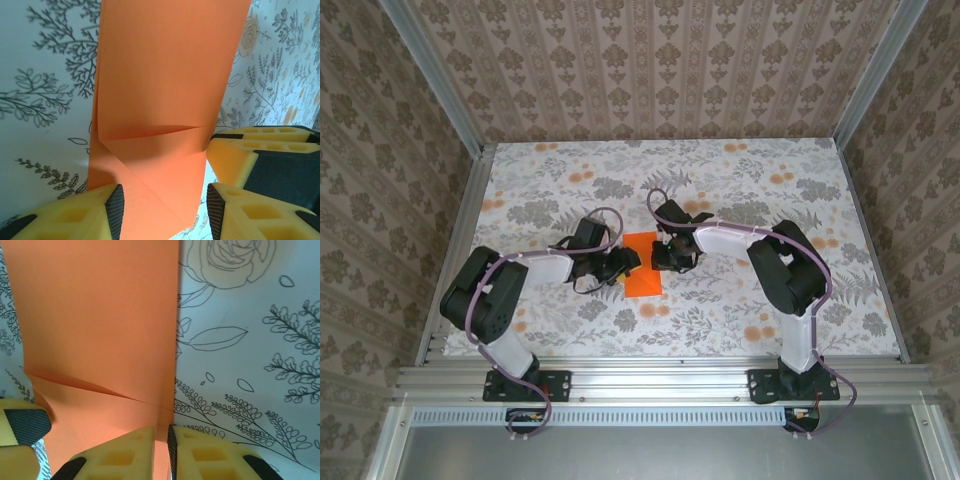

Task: Fold a paper plane with a square sheet of paper (pick it up from the middle)
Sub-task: Fold the triangle a second time at the center of the table.

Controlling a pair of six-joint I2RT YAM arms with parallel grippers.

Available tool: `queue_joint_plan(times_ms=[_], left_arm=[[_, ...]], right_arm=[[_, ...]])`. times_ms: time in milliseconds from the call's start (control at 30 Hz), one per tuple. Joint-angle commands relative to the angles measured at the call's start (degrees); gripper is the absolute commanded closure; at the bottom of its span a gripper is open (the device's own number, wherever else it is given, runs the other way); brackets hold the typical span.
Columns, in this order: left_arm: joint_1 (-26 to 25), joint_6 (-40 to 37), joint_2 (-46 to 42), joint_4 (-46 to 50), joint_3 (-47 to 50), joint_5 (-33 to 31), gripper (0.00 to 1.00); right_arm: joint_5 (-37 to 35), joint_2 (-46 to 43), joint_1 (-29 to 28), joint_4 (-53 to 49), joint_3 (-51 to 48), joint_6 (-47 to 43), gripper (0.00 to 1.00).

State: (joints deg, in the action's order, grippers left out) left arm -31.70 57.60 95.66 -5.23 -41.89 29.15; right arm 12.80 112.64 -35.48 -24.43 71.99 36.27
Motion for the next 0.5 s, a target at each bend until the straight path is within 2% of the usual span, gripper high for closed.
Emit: queue_joint_plan(times_ms=[0, 267, 467], left_arm=[[-0.37, 1.67, 1.09, 0.38, -0.91, 0.47, 0.50], [-0.73, 2.56, 1.31, 2.56, -1.76, -0.12, 0.50], [-0.73, 2.16, 1.77, 3.70, -1.80, -1.24, 0.53]], right_arm=[[-1.60, 2.29, 0.24, -2.30, -0.93, 2.17, 0.83], [-0.42, 1.27, 0.49, -1.11, -1.91, 4.16, 0.84], [1.27, -5.46, 0.68, 1.01, -0.81, 1.50, 0.79]])
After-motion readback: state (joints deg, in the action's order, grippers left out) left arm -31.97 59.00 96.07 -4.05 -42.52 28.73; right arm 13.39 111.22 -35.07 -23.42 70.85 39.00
